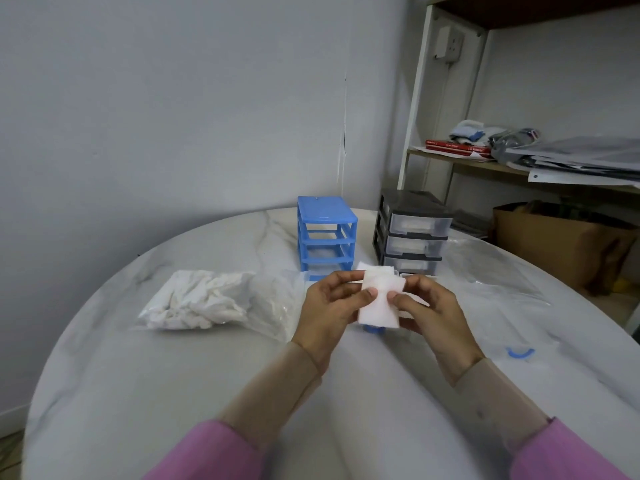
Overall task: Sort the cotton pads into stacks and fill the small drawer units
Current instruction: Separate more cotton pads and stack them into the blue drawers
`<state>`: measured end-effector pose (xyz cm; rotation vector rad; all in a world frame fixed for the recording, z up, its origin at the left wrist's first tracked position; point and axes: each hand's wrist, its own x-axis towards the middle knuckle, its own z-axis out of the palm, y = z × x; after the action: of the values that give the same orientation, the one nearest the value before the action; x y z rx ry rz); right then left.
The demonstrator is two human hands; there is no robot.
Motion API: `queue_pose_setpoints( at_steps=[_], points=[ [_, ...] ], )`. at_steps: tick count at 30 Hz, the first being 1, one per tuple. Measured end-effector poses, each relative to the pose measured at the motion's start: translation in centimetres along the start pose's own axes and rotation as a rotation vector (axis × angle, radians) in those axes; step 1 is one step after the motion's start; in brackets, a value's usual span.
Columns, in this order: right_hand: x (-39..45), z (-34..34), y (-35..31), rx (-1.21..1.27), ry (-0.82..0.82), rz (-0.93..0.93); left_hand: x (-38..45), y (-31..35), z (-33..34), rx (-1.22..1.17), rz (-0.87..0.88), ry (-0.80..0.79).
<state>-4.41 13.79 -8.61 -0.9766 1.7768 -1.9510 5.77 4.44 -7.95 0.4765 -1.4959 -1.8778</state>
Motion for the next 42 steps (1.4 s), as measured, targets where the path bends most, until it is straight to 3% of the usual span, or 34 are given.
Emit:
queue_pose_setpoints(
  at_steps=[9,13,17,24,30,35,42],
  points=[
    [0.5,-0.7,-0.4,-0.018,0.01,-0.08,0.3,-0.3,-0.1,-0.001,0.045,0.033],
    [0.5,-1.4,-0.8,-0.124,-0.082,-0.056,0.7,-0.6,0.7,-0.036,0.024,0.045],
    [1.4,-3.0,-1.0,-0.186,0.018,-0.087,1.1,-0.8,2.2,-0.053,0.026,0.01],
    [2.4,-7.4,-1.1,-0.442,0.165,-0.148,2.3,-2.1,5.1,0.249,0.192,-0.006],
    [2.7,-8.3,0.0,-0.859,-0.04,-0.042,2.1,-3.8,5.5,0.623,0.373,-0.07],
    [2.7,-7.7,0.1,-1.131,-0.114,-0.1,2.1,-4.3,5.3,0.862,0.447,-0.186],
    [2.7,-8.0,0.1,-1.184,-0.142,-0.16,2.4,-4.3,5.2,1.088,0.453,-0.305]
  ],
)
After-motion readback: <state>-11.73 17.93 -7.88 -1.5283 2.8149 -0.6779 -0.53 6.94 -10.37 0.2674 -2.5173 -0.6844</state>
